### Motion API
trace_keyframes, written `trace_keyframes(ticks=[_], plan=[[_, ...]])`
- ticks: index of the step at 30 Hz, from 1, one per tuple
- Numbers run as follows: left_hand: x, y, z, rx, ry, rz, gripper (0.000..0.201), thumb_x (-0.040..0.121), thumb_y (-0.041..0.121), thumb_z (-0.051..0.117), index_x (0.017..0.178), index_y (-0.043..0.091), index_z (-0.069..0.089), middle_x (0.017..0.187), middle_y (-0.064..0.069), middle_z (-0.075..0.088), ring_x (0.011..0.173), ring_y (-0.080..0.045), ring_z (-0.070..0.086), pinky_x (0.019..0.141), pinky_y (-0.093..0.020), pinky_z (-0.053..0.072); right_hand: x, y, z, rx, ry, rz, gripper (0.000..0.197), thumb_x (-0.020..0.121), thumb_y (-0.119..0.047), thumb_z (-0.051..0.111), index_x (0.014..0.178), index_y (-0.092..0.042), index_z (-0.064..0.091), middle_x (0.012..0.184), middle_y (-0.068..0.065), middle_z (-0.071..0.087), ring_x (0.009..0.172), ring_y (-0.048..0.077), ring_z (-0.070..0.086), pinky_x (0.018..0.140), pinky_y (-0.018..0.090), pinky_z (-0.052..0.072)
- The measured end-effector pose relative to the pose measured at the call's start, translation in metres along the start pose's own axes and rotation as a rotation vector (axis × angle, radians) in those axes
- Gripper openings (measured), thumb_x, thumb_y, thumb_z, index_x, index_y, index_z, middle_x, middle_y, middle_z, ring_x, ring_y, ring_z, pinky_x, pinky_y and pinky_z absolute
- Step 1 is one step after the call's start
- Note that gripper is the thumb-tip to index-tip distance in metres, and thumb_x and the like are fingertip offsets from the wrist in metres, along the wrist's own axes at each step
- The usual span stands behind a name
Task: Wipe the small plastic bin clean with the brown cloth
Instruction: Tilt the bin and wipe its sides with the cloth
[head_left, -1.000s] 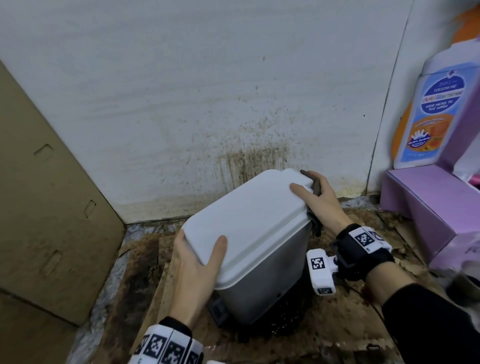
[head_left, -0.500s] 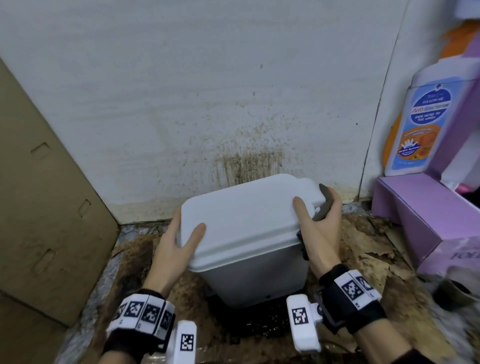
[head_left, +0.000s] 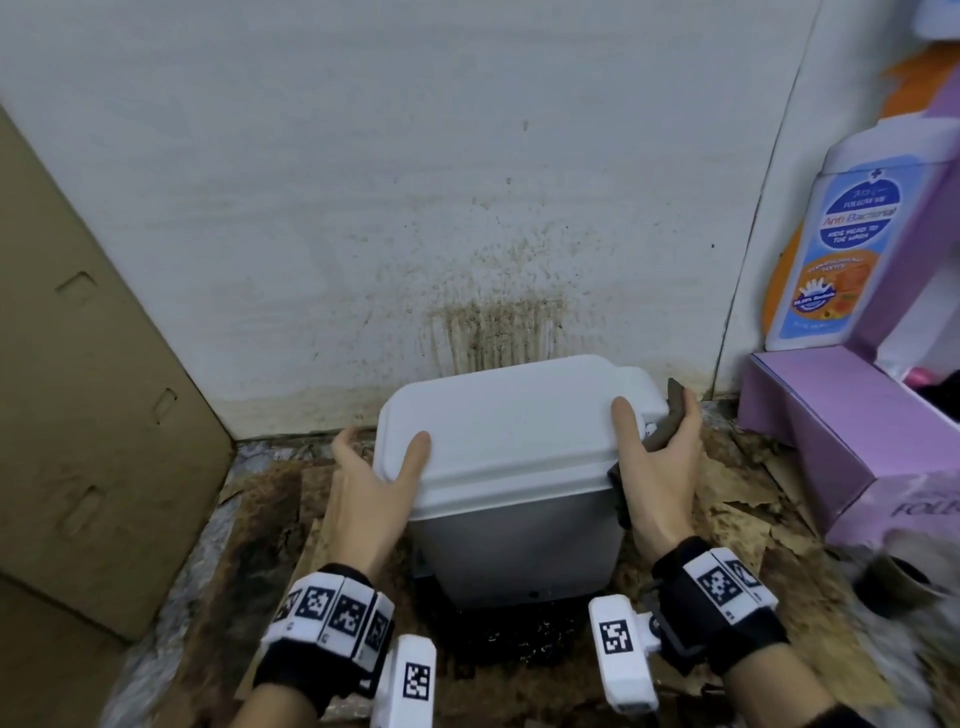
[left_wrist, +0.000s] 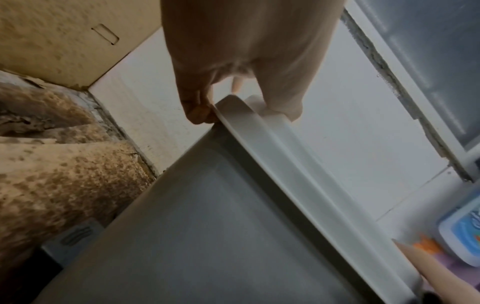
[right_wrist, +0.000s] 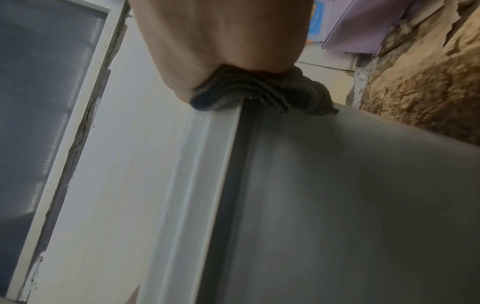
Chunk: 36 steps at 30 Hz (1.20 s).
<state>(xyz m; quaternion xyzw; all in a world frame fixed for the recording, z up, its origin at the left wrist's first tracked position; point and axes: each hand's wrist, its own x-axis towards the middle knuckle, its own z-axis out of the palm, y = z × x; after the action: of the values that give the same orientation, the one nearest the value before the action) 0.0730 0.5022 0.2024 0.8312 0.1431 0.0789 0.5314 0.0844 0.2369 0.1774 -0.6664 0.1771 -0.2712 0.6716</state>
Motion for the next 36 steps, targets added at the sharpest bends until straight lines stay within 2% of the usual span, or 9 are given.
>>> trace_keyframes(ticks=[3, 6, 8, 12, 14, 18, 26, 30, 36], plan=[[-0.01, 0.0, 0.003, 0.063, 0.003, 0.012, 0.09, 0.087, 0.067, 0.062, 0.156, 0.024, 0.022, 0.154, -0.012, 0.04, 0.133, -0.029, 0.047, 0.091, -0.032, 0.039, 0.009, 0.0, 0.0, 0.034, -0.021, 0.008, 0.081, 0.095, -0.043, 0.068, 0.161, -0.025, 0.025, 0.161, -0.008, 0.033, 0.142, 0.009, 0.036, 0.11, 0.028, 0.032], [-0.014, 0.002, 0.003, 0.014, -0.049, 0.045, 0.068, 0.095, 0.054, 0.06, 0.151, 0.022, 0.037, 0.133, 0.002, 0.05, 0.113, -0.012, 0.048, 0.069, -0.008, 0.036, 0.023, -0.003, -0.003, 0.068, -0.074, 0.022, 0.071, 0.098, -0.037, 0.067, 0.158, -0.026, 0.031, 0.16, -0.008, 0.037, 0.143, 0.009, 0.038, 0.112, 0.028, 0.034], [-0.011, 0.004, 0.0, 0.005, -0.053, 0.067, 0.061, 0.096, 0.053, 0.06, 0.147, 0.024, 0.044, 0.128, 0.006, 0.052, 0.11, -0.01, 0.049, 0.066, -0.007, 0.036, 0.033, -0.005, -0.008, 0.09, -0.139, 0.056, 0.065, 0.097, -0.035, 0.069, 0.154, -0.029, 0.039, 0.156, -0.009, 0.043, 0.14, 0.012, 0.044, 0.11, 0.029, 0.042], [0.001, -0.003, -0.006, 0.01, -0.062, 0.078, 0.069, 0.085, 0.075, 0.058, 0.141, 0.035, 0.049, 0.142, 0.004, 0.055, 0.127, -0.021, 0.052, 0.099, -0.04, 0.048, 0.036, -0.011, -0.015, 0.089, -0.221, 0.043, 0.055, 0.096, -0.025, 0.072, 0.146, -0.025, 0.051, 0.144, -0.01, 0.054, 0.119, -0.002, 0.055, 0.077, 0.004, 0.049], [0.005, -0.003, -0.009, 0.036, -0.07, 0.085, 0.085, 0.074, 0.089, 0.052, 0.143, 0.038, 0.049, 0.146, 0.002, 0.054, 0.132, -0.025, 0.051, 0.107, -0.052, 0.045, 0.029, -0.01, -0.016, 0.09, -0.213, 0.031, 0.053, 0.096, -0.025, 0.071, 0.145, -0.026, 0.052, 0.144, -0.012, 0.055, 0.124, 0.002, 0.055, 0.083, 0.007, 0.048], [0.008, -0.003, -0.013, 0.072, -0.07, 0.079, 0.091, 0.071, 0.091, 0.048, 0.145, 0.038, 0.048, 0.147, 0.001, 0.054, 0.134, -0.026, 0.05, 0.108, -0.056, 0.044, 0.012, -0.006, -0.017, 0.088, -0.158, 0.021, 0.053, 0.094, -0.033, 0.072, 0.143, -0.034, 0.052, 0.143, -0.016, 0.057, 0.128, 0.006, 0.055, 0.101, 0.025, 0.046], [-0.008, -0.002, -0.002, 0.44, 0.021, 0.024, 0.064, 0.099, 0.067, 0.033, 0.155, 0.036, 0.032, 0.147, -0.024, 0.033, 0.135, -0.043, 0.035, 0.111, -0.053, 0.031, -0.003, -0.014, -0.016, 0.055, -0.146, -0.019, 0.047, 0.1, -0.033, 0.064, 0.146, -0.031, 0.05, 0.127, -0.023, 0.059, 0.093, -0.025, 0.056, 0.081, 0.002, 0.045], [-0.007, 0.007, -0.001, 0.573, 0.17, 0.207, 0.055, 0.103, 0.037, 0.042, 0.155, 0.023, 0.033, 0.154, -0.024, 0.026, 0.142, -0.042, 0.023, 0.115, -0.055, 0.021, -0.013, -0.018, -0.007, 0.059, -0.159, -0.029, 0.044, 0.107, -0.04, 0.047, 0.151, -0.034, 0.045, 0.148, -0.015, 0.052, 0.135, 0.002, 0.048, 0.111, 0.027, 0.039], [-0.01, 0.042, 0.014, 0.316, -0.045, 0.578, 0.046, 0.105, 0.038, 0.037, 0.148, 0.023, 0.048, 0.155, 0.001, 0.042, 0.145, -0.02, 0.033, 0.121, -0.046, 0.026, -0.032, -0.031, 0.015, 0.134, -0.242, -0.042, 0.044, 0.11, -0.043, 0.038, 0.153, -0.038, 0.042, 0.155, -0.013, 0.046, 0.142, 0.008, 0.044, 0.117, 0.04, 0.041]])
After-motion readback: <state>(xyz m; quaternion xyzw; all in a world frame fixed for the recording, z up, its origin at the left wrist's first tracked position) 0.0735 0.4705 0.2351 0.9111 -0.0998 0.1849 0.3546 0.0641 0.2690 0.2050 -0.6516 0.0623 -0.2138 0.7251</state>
